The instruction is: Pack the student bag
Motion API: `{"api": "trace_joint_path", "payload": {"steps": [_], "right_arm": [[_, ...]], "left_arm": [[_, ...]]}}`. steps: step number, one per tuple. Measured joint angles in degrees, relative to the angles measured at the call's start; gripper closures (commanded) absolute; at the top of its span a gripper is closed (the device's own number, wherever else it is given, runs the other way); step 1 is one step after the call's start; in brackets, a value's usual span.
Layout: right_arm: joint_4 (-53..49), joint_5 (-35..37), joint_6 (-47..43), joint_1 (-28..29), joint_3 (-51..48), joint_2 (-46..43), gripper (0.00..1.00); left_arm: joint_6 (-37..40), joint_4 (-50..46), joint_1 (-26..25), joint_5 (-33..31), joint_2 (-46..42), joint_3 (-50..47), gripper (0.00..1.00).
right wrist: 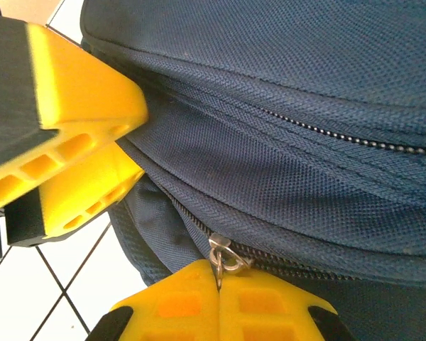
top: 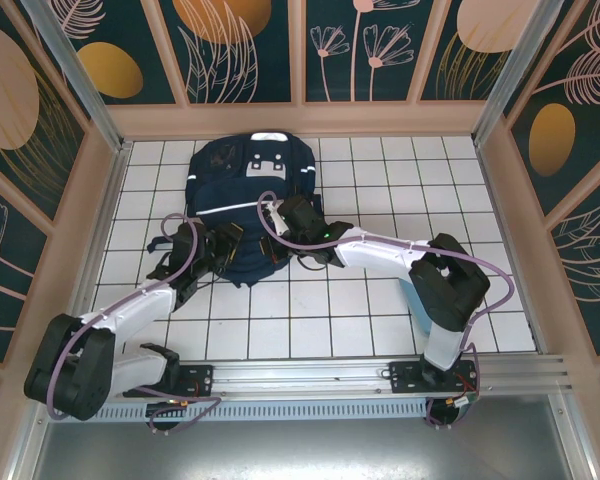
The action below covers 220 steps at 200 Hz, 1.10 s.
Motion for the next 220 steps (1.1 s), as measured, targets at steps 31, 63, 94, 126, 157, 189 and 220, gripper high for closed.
{"api": "trace_joint_path", "payload": {"steps": [31, 63, 94, 126, 157, 189, 220], "right_arm": [[-1.20, 4.26, -0.87, 0.59, -0.02, -0.02, 1.00], [-3.93, 11.87, -3.17, 0.79, -0.09, -0.02, 1.00], [-4.81, 16.04, -6.27, -1.95, -2.36, -1.46, 1.00], [-2.95, 14.16, -9.99, -9.22, -3.58, -3.28, 1.00], [-2.47, 9.81, -12.74, -13.05, -1.25, -2.29, 1.00], [-2.71, 11.56, -13.16, -18.18, 5.62, 2.73, 1.00], [-3.65, 10.80, -11.98, -20.48, 7.61, 4.07, 0.65]], "left_arm": [[-0.79, 0.98, -0.39, -1.22, 3.52, 0.85, 0.75], [-1.73, 2.47, -0.79, -2.40, 5.44, 0.96, 0.99], [-1.40, 2.25, -1.03, -3.50, 5.53, 0.98, 1.00], [-0.83, 2.32, -1.60, -3.43, 4.48, 0.98, 1.00], [0.09, 2.38, -1.62, -3.15, 3.96, 0.96, 1.00], [1.25, 0.94, -1.05, -4.42, 3.80, 0.70, 1.00], [3.13, 0.24, -0.81, -4.44, 3.80, 0.70, 1.00]]}}
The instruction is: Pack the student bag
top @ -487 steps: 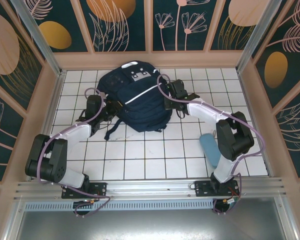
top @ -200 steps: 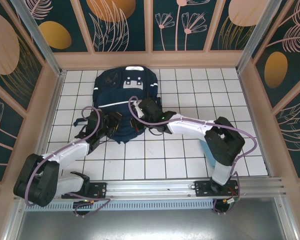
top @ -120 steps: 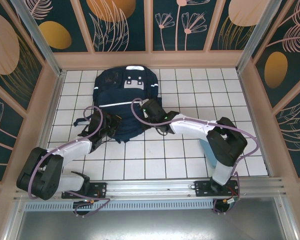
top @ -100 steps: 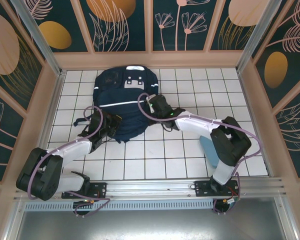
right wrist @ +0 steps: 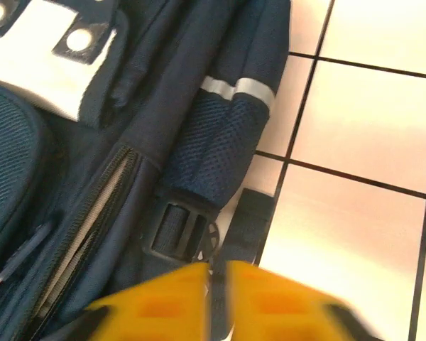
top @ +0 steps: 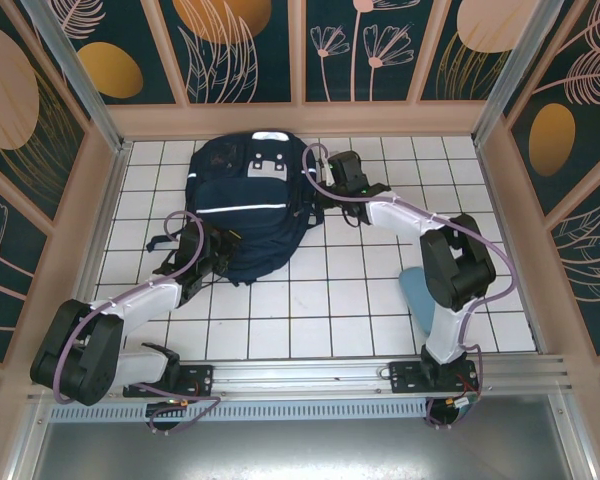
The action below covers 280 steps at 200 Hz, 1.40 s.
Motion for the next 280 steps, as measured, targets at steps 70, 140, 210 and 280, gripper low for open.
{"api": "trace_joint_path", "payload": {"steps": [70, 140, 210, 280], "right_arm": [[-1.31, -15.28, 0.90, -0.07, -0.04, -2.01, 0.51], [-8.57, -21.53, -22.62, 0.50, 0.92, 2.12, 0.51], [-3.54, -26.18, -39.74, 5.14, -3.72, 2.89, 0.51], [-0.70, -28.00, -48.50, 5.16, -3.61, 2.89, 0.49]], "left_arm": [[3.37, -3.89, 0.09, -1.18, -2.34, 0.59, 1.00], [6.60, -12.35, 1.51, -4.33, -7.43, 0.92, 1.00], [9.05, -18.78, 5.14, -4.48, -13.03, -0.46, 1.00], [10.10, -21.14, 5.40, -3.52, -15.80, -0.33, 1.00]]}}
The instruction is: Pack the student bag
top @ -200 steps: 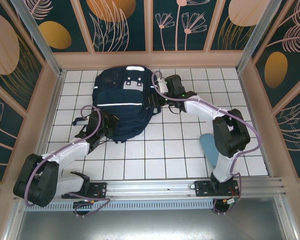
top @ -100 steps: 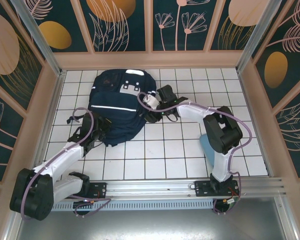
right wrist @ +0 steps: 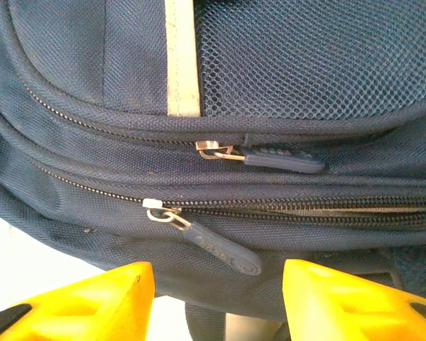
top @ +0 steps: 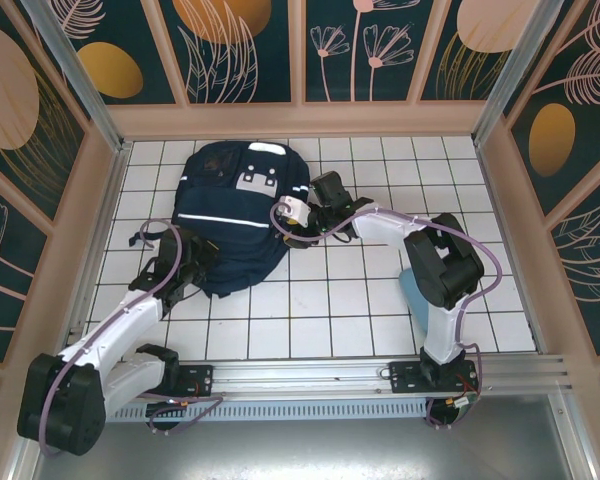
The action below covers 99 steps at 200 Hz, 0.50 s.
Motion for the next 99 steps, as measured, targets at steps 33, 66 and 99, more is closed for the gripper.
{"api": "trace_joint_path", "payload": {"steps": [33, 66, 99], "right_arm": [[0.63, -0.98, -1.73, 0.07, 0.24, 0.00, 0.50], [3.48, -0.79, -2.19, 0.50, 0.33, 0.02, 0.51], [4.31, -0.52, -3.06, 0.90, 0.33, 0.68, 0.54]], "left_arm": [[0.04, -2.14, 0.09, 1.18, -2.51, 1.70, 1.00], [0.39, -3.37, 0.09, 2.08, -3.06, 3.39, 1.00], [0.39, -3.54, 0.35, 2.14, -3.06, 3.39, 1.00]]}}
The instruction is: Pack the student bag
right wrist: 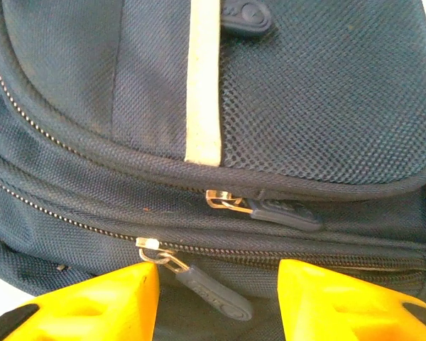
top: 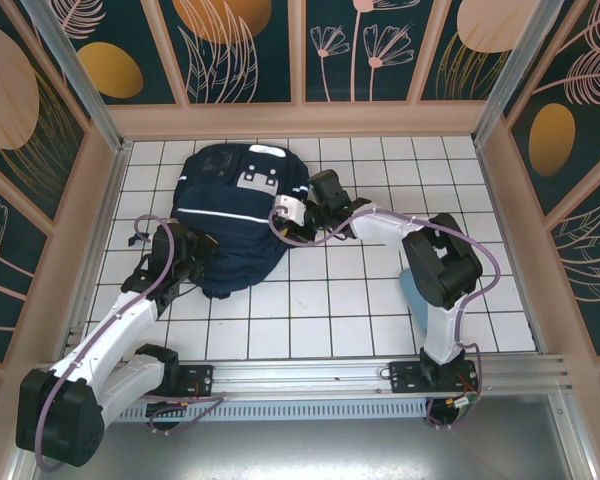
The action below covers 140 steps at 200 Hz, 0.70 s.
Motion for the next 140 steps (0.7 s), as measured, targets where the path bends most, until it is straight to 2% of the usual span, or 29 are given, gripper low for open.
{"api": "trace_joint_path", "payload": {"steps": [36, 58, 79, 86, 97, 140], "right_arm": [[-0.11, 0.20, -1.36, 0.24, 0.00, 1.05, 0.61], [-0.22, 0.33, -2.03, 0.35, 0.02, 1.05, 0.75], [-0.94, 0.85, -2.16, 0.52, 0.00, 1.05, 0.95], [-0.98, 1.31, -2.01, 0.74, -0.13, 1.05, 0.97], [-0.24, 2.38, -2.08, 1.05, -0.74, 1.03, 1.00], [5.60, 8.07, 0.37, 0.39, -3.54, 0.83, 1.00]], "left_arm": [[0.00, -0.02, 0.00, 0.33, 0.00, 0.00, 1.00], [0.00, -0.02, 0.00, 0.33, 0.00, 0.00, 1.00], [0.00, 0.00, 0.00, 0.33, 0.00, 0.00, 1.00], [0.00, 0.02, 0.00, 0.31, 0.00, 0.00, 1.00], [0.00, -0.02, 0.00, 0.26, 0.00, 0.00, 1.00], [-0.02, -0.66, 0.00, 0.11, 0.00, 0.00, 1.00]]}}
